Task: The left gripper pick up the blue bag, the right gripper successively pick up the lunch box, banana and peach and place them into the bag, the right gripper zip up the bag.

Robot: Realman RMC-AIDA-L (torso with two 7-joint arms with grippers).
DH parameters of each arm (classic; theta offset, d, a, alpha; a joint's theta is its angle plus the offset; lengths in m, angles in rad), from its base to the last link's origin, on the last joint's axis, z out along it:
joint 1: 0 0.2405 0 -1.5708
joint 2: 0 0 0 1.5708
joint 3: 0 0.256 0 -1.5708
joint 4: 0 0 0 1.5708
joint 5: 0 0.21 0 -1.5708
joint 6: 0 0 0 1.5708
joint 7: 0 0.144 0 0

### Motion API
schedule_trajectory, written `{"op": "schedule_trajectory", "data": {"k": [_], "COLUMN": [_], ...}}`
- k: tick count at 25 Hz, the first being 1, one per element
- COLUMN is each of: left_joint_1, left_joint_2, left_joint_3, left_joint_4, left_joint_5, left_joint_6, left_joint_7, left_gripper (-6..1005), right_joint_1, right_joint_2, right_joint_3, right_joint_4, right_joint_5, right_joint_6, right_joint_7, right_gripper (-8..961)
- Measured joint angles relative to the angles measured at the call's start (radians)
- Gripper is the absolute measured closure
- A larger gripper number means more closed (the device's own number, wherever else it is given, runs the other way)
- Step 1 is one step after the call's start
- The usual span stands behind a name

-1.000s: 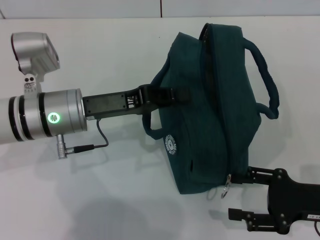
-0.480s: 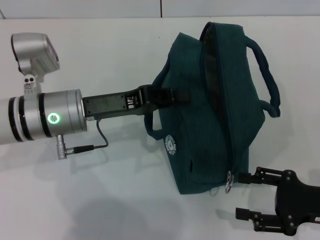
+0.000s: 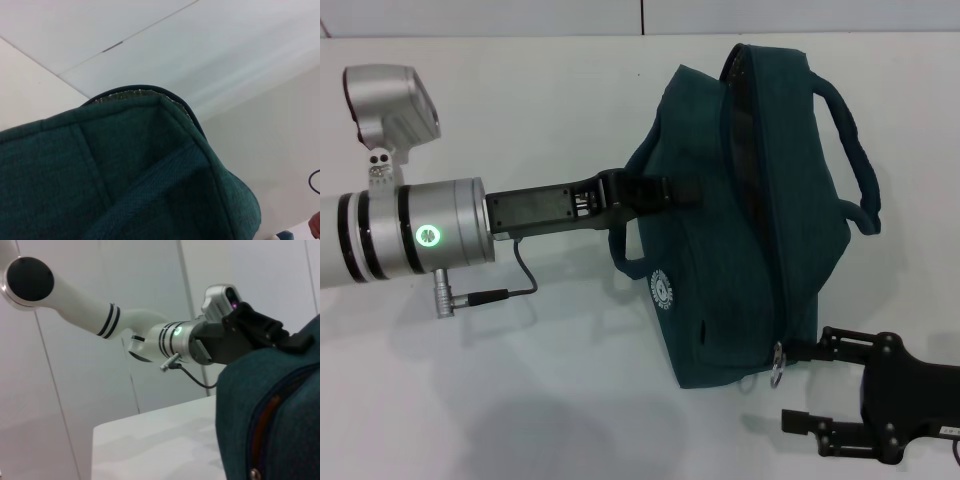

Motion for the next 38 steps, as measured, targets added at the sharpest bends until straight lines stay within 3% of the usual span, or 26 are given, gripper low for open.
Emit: {"op": "schedule_trajectory", "data": {"k": [38], "left_joint_1": [-0.006], "left_joint_2": [0.000], "left_joint_3": [0.000], "left_joint_4": [0.000], "left_joint_5": [0.000], "left_joint_6": [0.001], "left_joint_7": [-0.001], "left_gripper": [938], "right_joint_1": [0.023], "right_joint_2": [0.007], "right_joint_3": [-0.029], "right_joint_4": [0.035], "right_joint_5": [0.016], "right_joint_6": [0.021], "right_joint_7": [0.000], "right_gripper": [246]}}
